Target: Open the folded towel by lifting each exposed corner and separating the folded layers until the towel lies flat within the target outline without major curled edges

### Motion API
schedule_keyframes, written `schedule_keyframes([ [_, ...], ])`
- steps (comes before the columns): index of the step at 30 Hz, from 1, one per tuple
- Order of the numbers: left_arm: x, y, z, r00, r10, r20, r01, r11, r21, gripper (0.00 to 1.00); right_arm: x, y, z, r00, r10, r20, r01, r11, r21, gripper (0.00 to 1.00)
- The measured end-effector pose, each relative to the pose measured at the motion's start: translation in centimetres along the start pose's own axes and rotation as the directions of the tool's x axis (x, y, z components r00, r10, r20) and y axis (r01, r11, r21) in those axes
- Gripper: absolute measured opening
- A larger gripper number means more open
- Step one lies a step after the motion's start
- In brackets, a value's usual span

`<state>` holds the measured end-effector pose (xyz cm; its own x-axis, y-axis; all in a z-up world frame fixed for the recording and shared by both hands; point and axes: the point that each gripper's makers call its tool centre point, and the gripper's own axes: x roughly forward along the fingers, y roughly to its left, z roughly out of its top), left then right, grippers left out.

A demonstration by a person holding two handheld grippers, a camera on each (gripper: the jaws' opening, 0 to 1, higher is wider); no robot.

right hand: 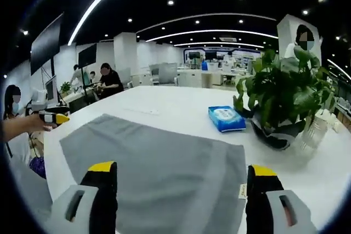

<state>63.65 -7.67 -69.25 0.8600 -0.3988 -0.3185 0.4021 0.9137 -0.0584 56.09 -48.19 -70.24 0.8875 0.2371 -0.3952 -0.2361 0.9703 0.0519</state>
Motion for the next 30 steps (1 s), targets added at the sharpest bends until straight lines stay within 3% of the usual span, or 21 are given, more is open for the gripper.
schedule_keyframes([
  [4,-3.0,-2.1,-0.7,1.000,0.015,0.008,-0.015,1.000,-0.004,0.99,-1.8,1.7,0.6,0.997,0.020,0.069,-0.022,0.999,0.028,1.00],
  [9,-6.4,-4.3,-1.6,0.999,0.026,0.046,-0.025,0.999,-0.020,0.99,-4.3,3.2,-0.3,0.994,0.019,0.109,-0.028,0.996,0.082,1.00],
  [15,-7.8,-5.4,-2.4,0.992,0.067,0.108,-0.055,0.993,-0.107,0.99,-5.7,3.3,-2.4,0.991,-0.021,0.133,-0.001,0.987,0.160,1.00],
  [17,-7.9,-5.7,-1.9,0.991,0.052,0.126,-0.041,0.995,-0.088,0.99,-6.2,3.5,-2.7,0.990,-0.037,0.137,0.016,0.989,0.146,1.00],
  [20,-8.0,-5.3,-1.1,0.984,0.078,0.160,-0.075,0.997,-0.027,0.99,-6.5,4.1,-2.5,0.988,-0.043,0.149,0.028,0.995,0.099,1.00],
  [23,-8.4,-4.9,-1.0,0.980,0.088,0.180,-0.079,0.995,-0.057,0.99,-6.2,4.4,-2.1,0.987,-0.044,0.153,0.043,0.999,0.013,1.00],
  [26,-8.6,-4.7,-0.7,0.976,0.092,0.200,-0.080,0.994,-0.070,0.99,-5.7,5.2,-2.3,0.990,-0.024,0.137,0.025,1.000,-0.004,1.00],
  [30,-8.2,-4.5,-1.6,0.983,0.093,0.157,-0.084,0.994,-0.064,0.99,-5.6,5.8,-2.3,0.992,-0.011,0.127,0.018,0.999,-0.051,1.00],
])
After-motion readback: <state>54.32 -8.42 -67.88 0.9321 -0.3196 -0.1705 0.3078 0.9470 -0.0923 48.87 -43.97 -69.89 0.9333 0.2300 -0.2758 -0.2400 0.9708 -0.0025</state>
